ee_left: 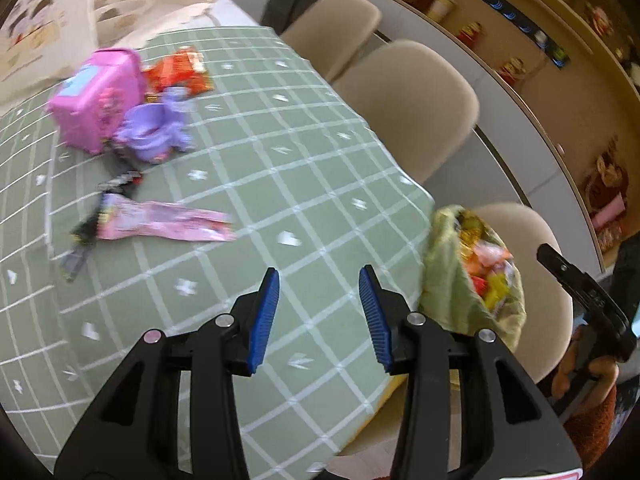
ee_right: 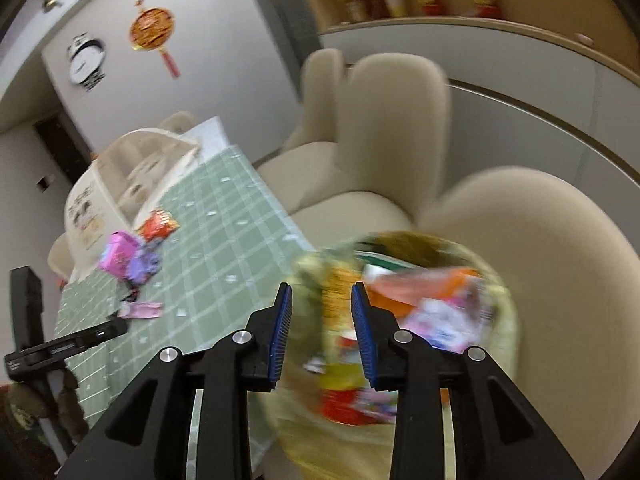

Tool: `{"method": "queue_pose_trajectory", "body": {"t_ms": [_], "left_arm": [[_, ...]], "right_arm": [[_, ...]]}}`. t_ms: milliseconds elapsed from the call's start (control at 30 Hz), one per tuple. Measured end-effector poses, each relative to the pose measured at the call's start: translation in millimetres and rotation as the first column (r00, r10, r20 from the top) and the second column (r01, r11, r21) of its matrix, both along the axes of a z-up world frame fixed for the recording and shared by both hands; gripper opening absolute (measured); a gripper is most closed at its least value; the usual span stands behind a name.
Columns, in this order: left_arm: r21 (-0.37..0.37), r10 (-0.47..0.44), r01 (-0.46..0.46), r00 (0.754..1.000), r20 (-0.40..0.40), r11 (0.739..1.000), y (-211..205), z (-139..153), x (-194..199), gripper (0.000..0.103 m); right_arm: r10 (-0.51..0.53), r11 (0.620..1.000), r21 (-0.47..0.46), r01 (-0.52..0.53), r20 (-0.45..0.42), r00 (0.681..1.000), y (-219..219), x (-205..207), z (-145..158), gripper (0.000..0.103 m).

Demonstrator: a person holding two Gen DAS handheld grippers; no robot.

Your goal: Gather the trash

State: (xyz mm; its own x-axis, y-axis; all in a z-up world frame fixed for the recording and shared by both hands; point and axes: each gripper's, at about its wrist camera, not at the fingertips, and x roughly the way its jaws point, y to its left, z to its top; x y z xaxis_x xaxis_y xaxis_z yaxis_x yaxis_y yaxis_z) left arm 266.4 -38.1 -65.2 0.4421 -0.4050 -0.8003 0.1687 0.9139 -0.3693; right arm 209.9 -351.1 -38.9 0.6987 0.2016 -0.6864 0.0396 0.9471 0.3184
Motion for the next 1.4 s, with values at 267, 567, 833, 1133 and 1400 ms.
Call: {"method": "queue_pose_trajectory", "body": {"t_ms": [267,567,833,1133,1400], "left_arm": [[0.0,0.145,-0.145,0.989,0.017,0.989,98.7,-2.8,21.0,0.04],[-0.031,0.193,-0.191,0.978,0.08,0.981,184.4,15.3,75.5,0.046],[0.0,0.112,-0.113,0.984,0.14,0.994,225.4,18.1,155.8,0.047],[-0.002,-0.11,0.11,0.993,0.035,0.994,222.1,-13.8,280.9,0.053],[0.119,-0.249,0.263,0.961,-0.121,0.958,179.5,-55.6,316.4,0.053]], "right_arm": [[0.212,0.977,-0.026,-0.212,-0.013,0.977,113.4,60.9,-2.1,0.03],[0.308,0.947,-0.077,-0.311,-0.058,0.95,204.5,132.2,-10.3,0.03],[0.42,0.899,-0.091,-0.427,-0.088,0.903,261.1,202.2,-25.1,0.035],[0.44,0.882,-0.139,-0.45,-0.097,0.892,280.5,265.0,-43.4,0.036],[0.42,0.887,-0.148,-0.436,-0.131,0.898,257.9,287.3,-67.5,0.036]]}}
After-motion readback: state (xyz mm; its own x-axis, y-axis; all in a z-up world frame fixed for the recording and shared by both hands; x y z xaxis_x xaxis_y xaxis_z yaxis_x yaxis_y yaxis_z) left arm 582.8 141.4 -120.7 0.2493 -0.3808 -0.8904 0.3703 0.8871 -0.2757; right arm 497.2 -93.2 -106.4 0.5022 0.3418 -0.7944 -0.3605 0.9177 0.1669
